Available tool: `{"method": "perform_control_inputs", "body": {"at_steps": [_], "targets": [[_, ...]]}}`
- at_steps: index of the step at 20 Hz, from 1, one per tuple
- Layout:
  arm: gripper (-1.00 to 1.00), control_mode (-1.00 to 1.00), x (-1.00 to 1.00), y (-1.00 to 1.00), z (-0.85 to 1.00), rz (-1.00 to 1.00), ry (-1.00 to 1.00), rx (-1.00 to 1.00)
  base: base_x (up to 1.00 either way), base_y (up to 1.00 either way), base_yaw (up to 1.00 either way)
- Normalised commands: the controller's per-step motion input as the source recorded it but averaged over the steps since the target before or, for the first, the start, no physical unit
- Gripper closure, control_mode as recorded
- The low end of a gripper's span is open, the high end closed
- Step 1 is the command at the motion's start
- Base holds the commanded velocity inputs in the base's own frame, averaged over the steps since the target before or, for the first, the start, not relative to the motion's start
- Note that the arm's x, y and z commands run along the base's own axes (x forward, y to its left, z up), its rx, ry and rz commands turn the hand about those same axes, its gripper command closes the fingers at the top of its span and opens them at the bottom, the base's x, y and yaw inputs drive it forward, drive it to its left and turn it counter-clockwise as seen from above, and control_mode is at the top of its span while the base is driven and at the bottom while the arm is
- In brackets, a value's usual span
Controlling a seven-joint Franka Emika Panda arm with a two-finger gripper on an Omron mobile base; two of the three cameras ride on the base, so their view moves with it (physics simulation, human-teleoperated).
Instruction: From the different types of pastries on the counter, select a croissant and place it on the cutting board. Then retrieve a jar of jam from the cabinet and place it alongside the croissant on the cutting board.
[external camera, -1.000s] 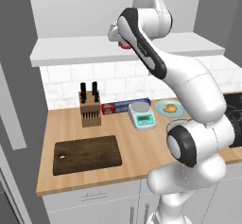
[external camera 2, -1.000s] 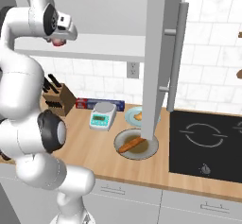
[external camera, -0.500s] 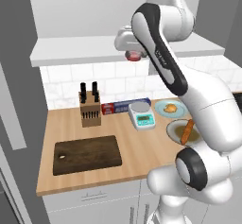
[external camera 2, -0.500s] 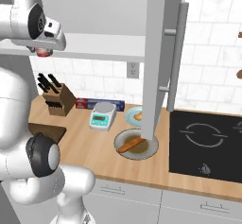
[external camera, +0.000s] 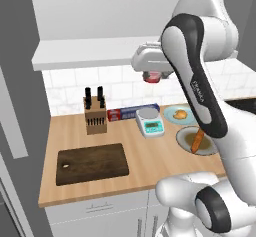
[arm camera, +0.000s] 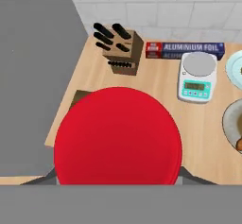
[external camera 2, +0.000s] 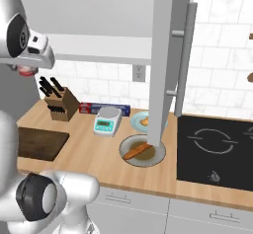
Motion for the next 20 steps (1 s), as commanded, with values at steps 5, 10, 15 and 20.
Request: {"method": "perform_control_inputs", "body": {"at_steps": [5, 10, 15, 20], "targets": [[1.0, -1.0, -0.65, -0.03, -0.52, 0.42, 0.0, 0.02, 0.0, 0.0, 0.0], [1.0, -1.0, -0.17, -0.01, -0.65, 0.56, 0.0, 0.01, 0.0, 0.0, 0.0], [1.0, -1.0, 0.0, 0.0, -0.61, 0.64, -0.01, 0.01, 0.0, 0.0, 0.0], [1.0, -1.0, 0.3, 0.0, -0.49, 0.56, -0.12, 0.0, 0.0, 0.0, 0.0]]}}
